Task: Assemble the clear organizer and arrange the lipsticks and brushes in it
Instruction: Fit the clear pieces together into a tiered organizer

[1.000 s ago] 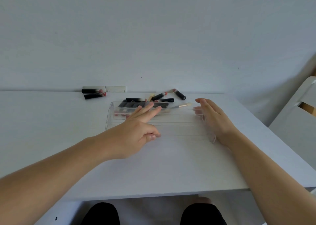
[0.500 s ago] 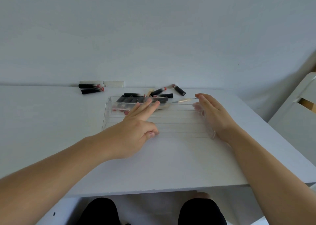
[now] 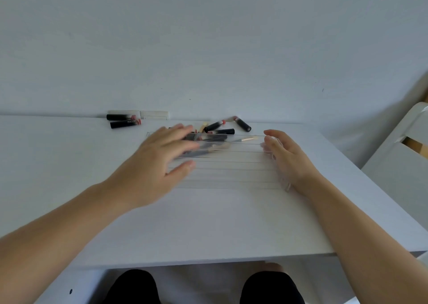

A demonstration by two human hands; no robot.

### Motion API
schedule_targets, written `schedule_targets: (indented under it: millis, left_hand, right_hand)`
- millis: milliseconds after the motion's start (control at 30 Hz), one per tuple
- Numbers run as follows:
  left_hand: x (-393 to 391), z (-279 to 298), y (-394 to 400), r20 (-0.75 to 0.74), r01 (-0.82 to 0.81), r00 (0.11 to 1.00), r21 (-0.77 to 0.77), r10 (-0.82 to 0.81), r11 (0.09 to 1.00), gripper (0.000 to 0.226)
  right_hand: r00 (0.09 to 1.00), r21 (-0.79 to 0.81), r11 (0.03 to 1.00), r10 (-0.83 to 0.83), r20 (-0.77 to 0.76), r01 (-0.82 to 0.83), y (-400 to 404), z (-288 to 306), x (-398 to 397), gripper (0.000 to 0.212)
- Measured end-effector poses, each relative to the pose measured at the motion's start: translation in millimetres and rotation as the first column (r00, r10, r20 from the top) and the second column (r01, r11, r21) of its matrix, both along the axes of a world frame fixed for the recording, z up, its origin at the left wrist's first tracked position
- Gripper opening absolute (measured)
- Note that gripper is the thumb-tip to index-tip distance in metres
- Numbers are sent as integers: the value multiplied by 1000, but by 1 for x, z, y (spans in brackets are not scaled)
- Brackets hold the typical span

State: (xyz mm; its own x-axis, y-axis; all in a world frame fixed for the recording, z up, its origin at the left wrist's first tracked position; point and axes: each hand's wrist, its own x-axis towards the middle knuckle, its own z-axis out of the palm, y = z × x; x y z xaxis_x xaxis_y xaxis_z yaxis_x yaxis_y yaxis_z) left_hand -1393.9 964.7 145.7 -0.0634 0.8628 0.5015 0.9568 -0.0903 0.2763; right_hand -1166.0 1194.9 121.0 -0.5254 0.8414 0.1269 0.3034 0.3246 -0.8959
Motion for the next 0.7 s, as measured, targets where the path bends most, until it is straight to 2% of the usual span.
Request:
schedule_targets:
  millis: [67,167,300,467,533,633,700]
  left_hand:
    - [-15,-3,-7,47,-128,991,23,127,991,54]
    - [-36,-15,-19,207,-217,950,-107,235,970,80]
    - [-51,-27,-23,429,-174,860,-263,277,949,91]
    - [-55,-31,-20,508,-109,828,-266,236,958,92]
    - [-55,-31,-19,532,-109,812,-267,240,958,93]
    - [-56,-29,-16,545,-132,794,-278,269,952,93]
    - [-57,-29,-15,558,-129,785,-277,269,952,93]
  right_hand:
    - [1000,4,1000,4,-1,-4,0,0,0,45]
    - [1000,9,1000,-1,8,1,2,0,0,44]
    - [1000,6,1000,-9,21,9,2,0,0,43]
    - [1000,4,1000,11,18,-11,-2,3,2,50]
    - [996,-24,997,77,51,-76,-6,7,4,65]
    - [957,-103,968,241,160,-227,-4,16,13,115]
    - [915,-119,958,284,285,-260,-1,22,20,135]
